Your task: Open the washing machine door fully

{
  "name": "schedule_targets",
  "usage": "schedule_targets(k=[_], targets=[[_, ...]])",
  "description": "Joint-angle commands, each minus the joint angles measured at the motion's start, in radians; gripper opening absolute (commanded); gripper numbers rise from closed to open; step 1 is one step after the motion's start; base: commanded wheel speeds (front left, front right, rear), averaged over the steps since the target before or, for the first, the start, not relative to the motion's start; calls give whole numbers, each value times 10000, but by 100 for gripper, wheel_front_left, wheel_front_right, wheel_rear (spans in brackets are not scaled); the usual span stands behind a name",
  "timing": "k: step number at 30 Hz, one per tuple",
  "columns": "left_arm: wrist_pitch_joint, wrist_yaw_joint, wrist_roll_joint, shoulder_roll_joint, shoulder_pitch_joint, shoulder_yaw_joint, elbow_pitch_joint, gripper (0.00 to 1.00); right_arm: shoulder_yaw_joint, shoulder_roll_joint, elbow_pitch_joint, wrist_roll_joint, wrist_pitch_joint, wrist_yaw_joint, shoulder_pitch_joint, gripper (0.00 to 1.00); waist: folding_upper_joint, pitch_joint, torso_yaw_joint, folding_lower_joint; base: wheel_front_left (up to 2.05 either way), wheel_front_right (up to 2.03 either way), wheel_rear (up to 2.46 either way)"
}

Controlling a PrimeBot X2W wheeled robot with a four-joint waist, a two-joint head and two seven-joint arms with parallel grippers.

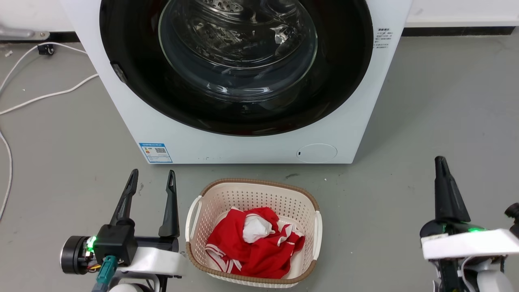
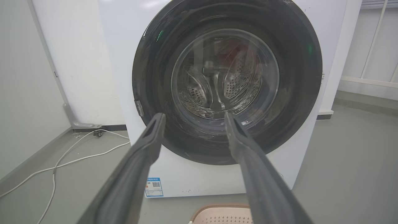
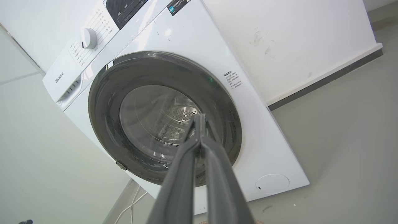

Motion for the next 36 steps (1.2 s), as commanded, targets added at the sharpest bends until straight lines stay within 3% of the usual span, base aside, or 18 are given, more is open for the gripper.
schedule_targets(k=[1,9,17,25,31,36], targets=[[-47,-7,-5,-18,-159,19,-45,100,-39,21,172,964,-99,-3,-358,0,0,76,10,0,0,0,0],[-47,-54,-10,-56,-509,101,-167,100,-742,15,1246,5936,231,-2,-2310,0,0,613,-4,0,0,0,0],[-37,-136,23,-78,-1069,183,-244,100,-2241,-71,3001,8462,1260,-2,-5178,0,0,1442,59,0,0,0,0],[-37,-249,22,-98,-1532,154,-264,100,-2426,-1035,5303,8910,2406,-2,-7892,0,0,2036,130,0,0,0,0],[-37,-374,145,-99,-1995,67,-284,100,-1784,-1683,7237,8389,3595,-2,-9995,0,0,2428,284,0,0,0,0],[-36,-421,169,-104,-2226,76,-309,100,-1152,-1813,8536,7898,4671,-2,-11388,0,0,2680,401,0,0,0,0]])
